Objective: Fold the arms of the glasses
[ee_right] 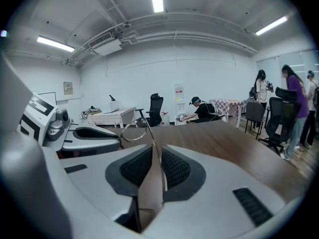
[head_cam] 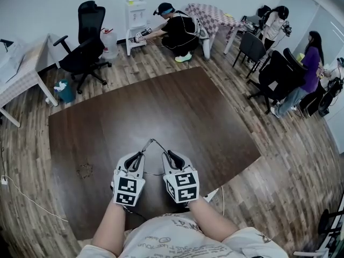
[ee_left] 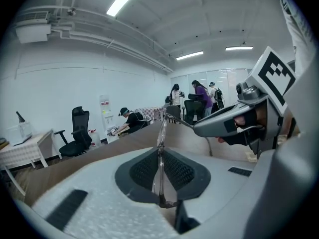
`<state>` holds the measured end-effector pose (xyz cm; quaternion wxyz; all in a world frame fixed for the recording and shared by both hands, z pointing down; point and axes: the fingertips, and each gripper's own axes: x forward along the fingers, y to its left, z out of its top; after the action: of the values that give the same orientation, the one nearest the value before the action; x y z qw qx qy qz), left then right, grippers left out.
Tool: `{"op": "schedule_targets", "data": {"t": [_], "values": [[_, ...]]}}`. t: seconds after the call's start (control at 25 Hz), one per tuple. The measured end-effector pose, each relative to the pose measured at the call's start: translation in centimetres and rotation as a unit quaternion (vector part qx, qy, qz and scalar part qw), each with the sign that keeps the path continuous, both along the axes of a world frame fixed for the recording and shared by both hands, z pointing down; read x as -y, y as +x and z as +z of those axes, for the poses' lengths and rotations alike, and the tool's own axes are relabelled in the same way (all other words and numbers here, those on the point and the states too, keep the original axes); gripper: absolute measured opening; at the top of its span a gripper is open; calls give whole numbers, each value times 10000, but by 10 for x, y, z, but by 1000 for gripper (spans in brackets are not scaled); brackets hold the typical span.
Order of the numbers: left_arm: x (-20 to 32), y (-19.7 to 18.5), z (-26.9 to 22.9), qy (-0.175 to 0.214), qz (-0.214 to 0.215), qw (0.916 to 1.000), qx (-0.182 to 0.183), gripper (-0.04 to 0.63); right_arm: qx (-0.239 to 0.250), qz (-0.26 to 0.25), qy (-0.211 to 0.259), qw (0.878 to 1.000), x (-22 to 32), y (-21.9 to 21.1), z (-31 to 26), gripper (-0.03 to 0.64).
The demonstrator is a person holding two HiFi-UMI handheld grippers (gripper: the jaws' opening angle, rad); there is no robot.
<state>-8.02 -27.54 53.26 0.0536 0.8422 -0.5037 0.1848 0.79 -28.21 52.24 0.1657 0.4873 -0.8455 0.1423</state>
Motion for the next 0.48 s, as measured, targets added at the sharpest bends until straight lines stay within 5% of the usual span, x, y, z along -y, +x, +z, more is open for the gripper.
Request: {"op": "schedule_targets", "data": {"t": [0.48], "values": [[-9,-4,-7,80,11,10000,2,41,-279,-187,21,9994,-14,-16,2,34]]}}
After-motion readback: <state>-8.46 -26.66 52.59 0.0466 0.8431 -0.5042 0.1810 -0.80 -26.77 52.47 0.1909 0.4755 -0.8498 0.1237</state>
